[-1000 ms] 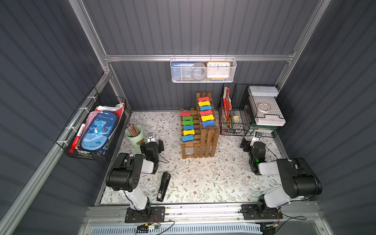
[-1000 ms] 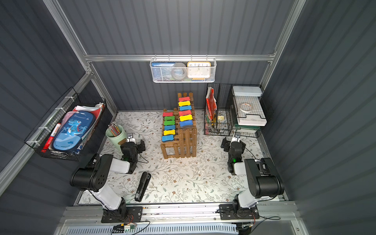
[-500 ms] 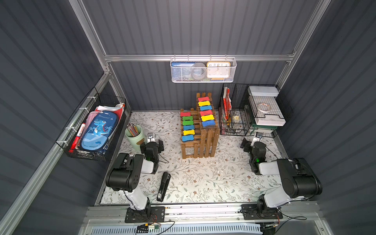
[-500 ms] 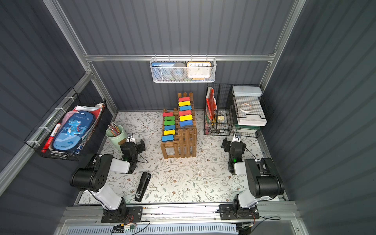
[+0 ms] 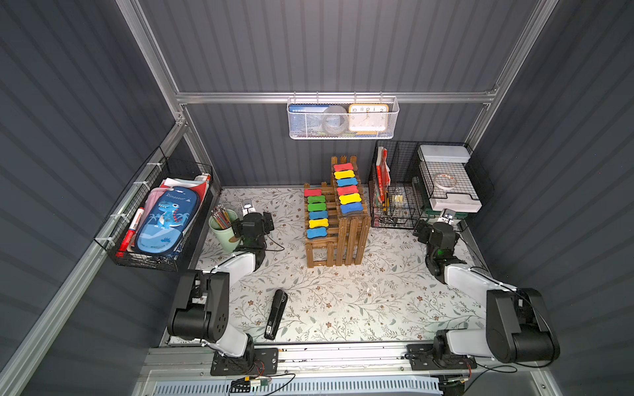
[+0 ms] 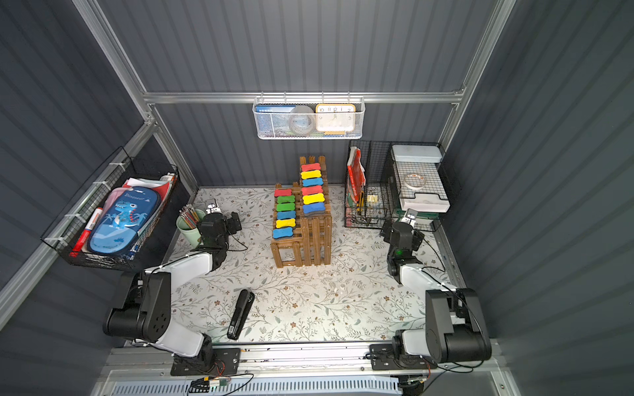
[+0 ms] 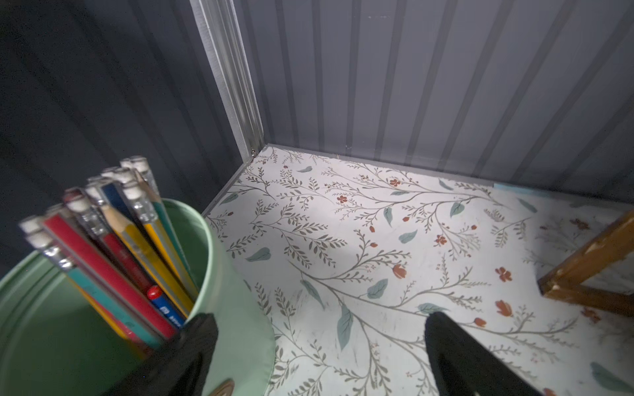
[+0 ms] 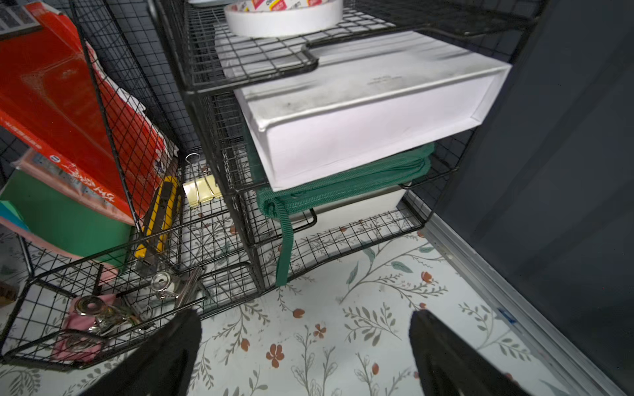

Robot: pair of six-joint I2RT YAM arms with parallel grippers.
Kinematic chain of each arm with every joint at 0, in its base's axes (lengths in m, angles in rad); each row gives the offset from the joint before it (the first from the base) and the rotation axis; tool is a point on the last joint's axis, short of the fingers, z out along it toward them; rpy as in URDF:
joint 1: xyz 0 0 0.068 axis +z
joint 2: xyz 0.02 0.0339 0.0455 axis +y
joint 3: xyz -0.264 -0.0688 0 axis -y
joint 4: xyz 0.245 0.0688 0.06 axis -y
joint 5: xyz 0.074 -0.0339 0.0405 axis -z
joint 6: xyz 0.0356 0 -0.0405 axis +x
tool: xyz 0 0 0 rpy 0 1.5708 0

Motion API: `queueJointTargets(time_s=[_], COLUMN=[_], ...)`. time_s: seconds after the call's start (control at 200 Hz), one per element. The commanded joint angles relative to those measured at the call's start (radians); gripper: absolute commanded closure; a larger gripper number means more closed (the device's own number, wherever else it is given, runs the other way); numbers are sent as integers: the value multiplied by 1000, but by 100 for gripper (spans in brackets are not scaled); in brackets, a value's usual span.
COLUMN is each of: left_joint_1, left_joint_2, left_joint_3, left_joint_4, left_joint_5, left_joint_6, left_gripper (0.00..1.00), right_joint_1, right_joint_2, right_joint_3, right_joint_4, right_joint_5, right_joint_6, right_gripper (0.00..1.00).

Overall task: Remove the whiteboard erasers from the shelf
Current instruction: Adjust the shelf at the center of the board.

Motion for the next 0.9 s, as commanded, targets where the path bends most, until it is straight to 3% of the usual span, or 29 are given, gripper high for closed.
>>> queueJointTargets(time_s=[0.0,0.105,0.19,0.355,0.46,0.53,0.65,0.78,0.895], left_joint_1=[6,6,8,7,7,7,-6,-103,-222], left_joint_2=[-28,-16,-8,-110,-168,-168,-144,-191,-233], left_joint_3=[143,314,354,240,215,266,335,277,223], left_joint_4=[-208,-550,-565,-397,-362,-436,-544,-545,-550], left_joint_5=[-26,-109,-26,162,240,286,454,493,481], left_joint_6=[-200,-430,-374,-396,-416,-419,-416,-400,-386], left_gripper=[1,1,1,1,1,1,1,1,11], right_joint_1=[5,3,-23,-32,-31,-28,2,69,150], right_joint_2=[-26,-70,-89,-101,-127,-127,-199,-240,-250], right_joint_3=[2,37,60,-12,64,132,127,135,149], right_joint_4=[-109,-262,-373,-204,-355,-502,-525,-587,-625], right_joint_5=[99,164,120,-17,-159,-237,-303,-299,-254], right_joint_6=[113,386,561,586,520,523,523,499,447], right_gripper=[1,1,1,1,1,2,5,10,15])
